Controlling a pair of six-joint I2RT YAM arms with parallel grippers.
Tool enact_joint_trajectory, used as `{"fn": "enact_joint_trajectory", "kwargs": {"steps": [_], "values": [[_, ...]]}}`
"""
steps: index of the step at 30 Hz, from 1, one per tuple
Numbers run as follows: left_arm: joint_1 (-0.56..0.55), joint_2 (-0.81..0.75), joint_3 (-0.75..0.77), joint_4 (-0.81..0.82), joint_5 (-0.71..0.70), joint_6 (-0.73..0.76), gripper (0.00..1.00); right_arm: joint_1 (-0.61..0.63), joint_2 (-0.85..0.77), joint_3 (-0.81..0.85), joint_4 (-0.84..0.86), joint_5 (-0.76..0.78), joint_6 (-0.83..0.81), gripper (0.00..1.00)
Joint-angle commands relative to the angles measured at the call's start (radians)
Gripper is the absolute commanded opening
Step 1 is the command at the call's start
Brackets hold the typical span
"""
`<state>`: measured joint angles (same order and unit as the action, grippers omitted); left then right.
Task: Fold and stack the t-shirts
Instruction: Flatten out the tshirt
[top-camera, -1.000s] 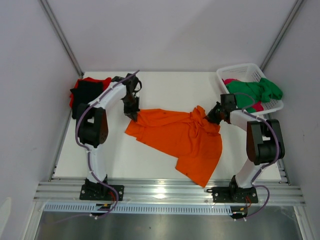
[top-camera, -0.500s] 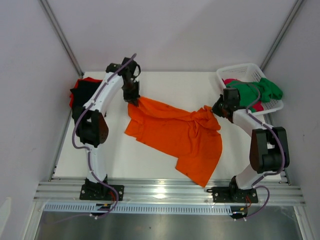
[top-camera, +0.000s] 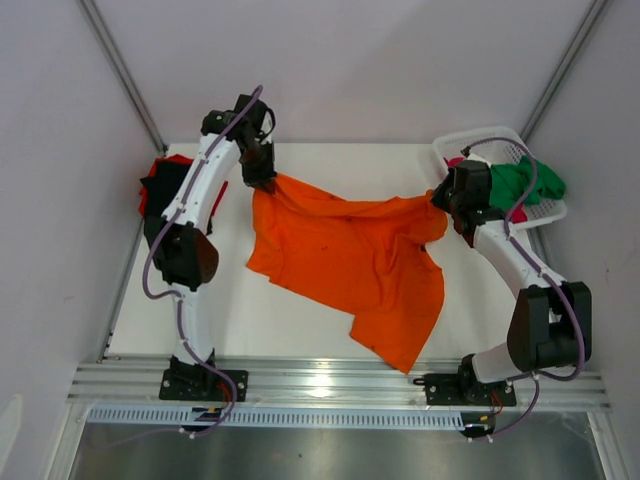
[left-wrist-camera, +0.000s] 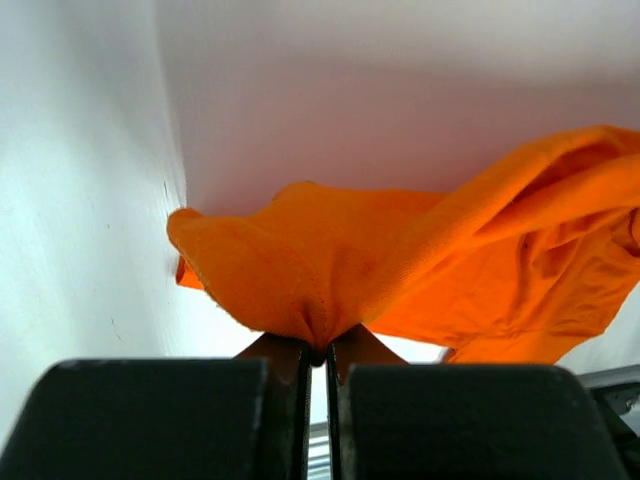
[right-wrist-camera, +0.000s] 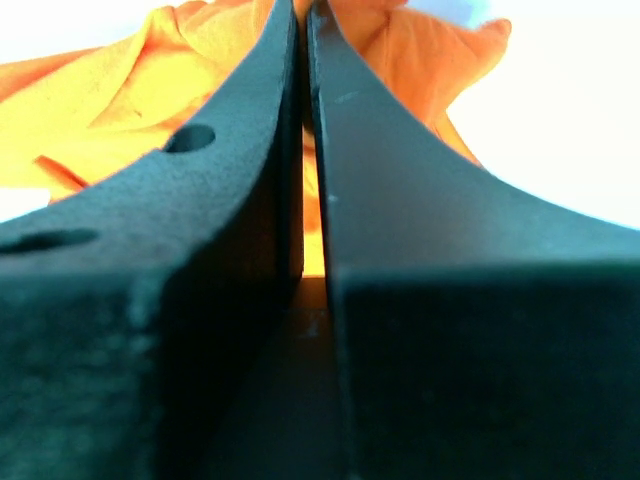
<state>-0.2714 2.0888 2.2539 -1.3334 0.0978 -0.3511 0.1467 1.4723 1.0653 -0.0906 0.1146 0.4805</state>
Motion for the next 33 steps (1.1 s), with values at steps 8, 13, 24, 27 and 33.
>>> {"fn": "enact_joint_trajectory", "kwargs": {"steps": [8,13,24,27,33], "values": [[0.026,-0.183,0.042,0.168,-0.049,-0.114,0.01,0.04,-0.187,0.016,0.117,0.14,-0.102,0.0],[0.028,-0.231,0.041,0.207,-0.02,-0.129,0.01,0.044,-0.247,0.013,0.111,0.14,-0.111,0.0],[0.024,-0.363,0.041,0.162,0.025,-0.131,0.01,0.089,-0.409,0.085,0.031,0.178,-0.177,0.01],[0.024,-0.417,0.039,0.131,0.022,-0.144,0.01,0.099,-0.458,0.139,0.002,0.198,-0.2,0.01],[0.018,-0.547,0.004,0.066,0.062,-0.196,0.01,0.149,-0.53,0.291,-0.125,0.227,-0.24,0.01]]}}
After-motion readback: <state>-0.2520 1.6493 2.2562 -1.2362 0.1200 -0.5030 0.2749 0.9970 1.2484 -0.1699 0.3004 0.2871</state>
